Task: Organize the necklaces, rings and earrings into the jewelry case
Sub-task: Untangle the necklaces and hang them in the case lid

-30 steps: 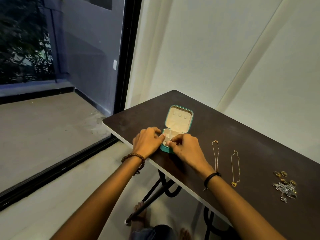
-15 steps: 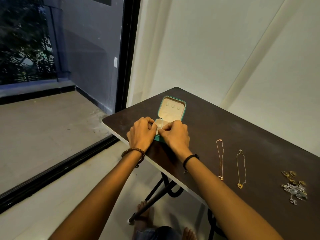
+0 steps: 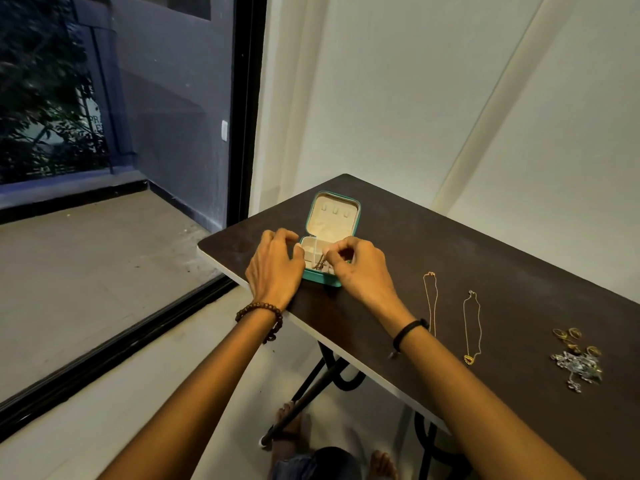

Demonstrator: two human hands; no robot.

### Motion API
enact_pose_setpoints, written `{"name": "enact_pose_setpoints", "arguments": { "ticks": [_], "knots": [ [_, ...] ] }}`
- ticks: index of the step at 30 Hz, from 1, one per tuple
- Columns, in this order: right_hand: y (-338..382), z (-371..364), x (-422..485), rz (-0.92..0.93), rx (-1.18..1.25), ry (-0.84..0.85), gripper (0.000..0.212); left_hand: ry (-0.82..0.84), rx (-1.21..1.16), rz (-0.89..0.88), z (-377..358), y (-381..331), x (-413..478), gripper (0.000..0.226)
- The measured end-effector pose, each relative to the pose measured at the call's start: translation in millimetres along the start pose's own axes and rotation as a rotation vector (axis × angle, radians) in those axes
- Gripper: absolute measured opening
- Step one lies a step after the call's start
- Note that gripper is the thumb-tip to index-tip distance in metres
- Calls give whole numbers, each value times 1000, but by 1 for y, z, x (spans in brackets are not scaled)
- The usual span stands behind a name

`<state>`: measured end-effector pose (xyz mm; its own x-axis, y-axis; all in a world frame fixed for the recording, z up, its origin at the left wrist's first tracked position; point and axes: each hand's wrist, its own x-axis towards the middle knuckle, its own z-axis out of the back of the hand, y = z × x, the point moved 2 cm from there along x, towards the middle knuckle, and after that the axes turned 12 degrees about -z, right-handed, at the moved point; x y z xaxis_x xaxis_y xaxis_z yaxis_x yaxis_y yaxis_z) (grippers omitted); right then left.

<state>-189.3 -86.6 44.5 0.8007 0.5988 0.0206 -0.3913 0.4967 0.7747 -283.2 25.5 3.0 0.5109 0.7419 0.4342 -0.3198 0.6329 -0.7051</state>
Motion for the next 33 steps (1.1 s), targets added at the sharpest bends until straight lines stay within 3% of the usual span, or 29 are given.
{"name": "enact_pose_setpoints", "arguments": {
  "ticks": [3, 8, 12, 16, 26, 29, 33],
  "knots": [
    [0, 23, -13, -17, 99, 77, 10, 42, -229, -40, 7, -16, -6, 21],
    [-4, 57, -48, -69, 375, 193, 15, 343, -655, -12, 18, -57, -30, 25],
    [-10, 83, -84, -111, 446, 215, 18, 507, -797, 18, 20, -77, -59, 45],
    [-27, 102, -116, -174, 457, 180, 16, 596, -886, 1, 19, -89, -89, 34],
    [-71, 121, -178, -314, 632, 199, 28, 474, -872, 16, 13, -121, -140, 22],
    [-77, 125, -191, -311, 695, 262, 21, 451, -869, 3, 13, -130, -148, 24],
    [-83, 130, -201, -251, 624, 274, 35, 424, -850, -7, 16, -135, -152, 23]
  ]
}}
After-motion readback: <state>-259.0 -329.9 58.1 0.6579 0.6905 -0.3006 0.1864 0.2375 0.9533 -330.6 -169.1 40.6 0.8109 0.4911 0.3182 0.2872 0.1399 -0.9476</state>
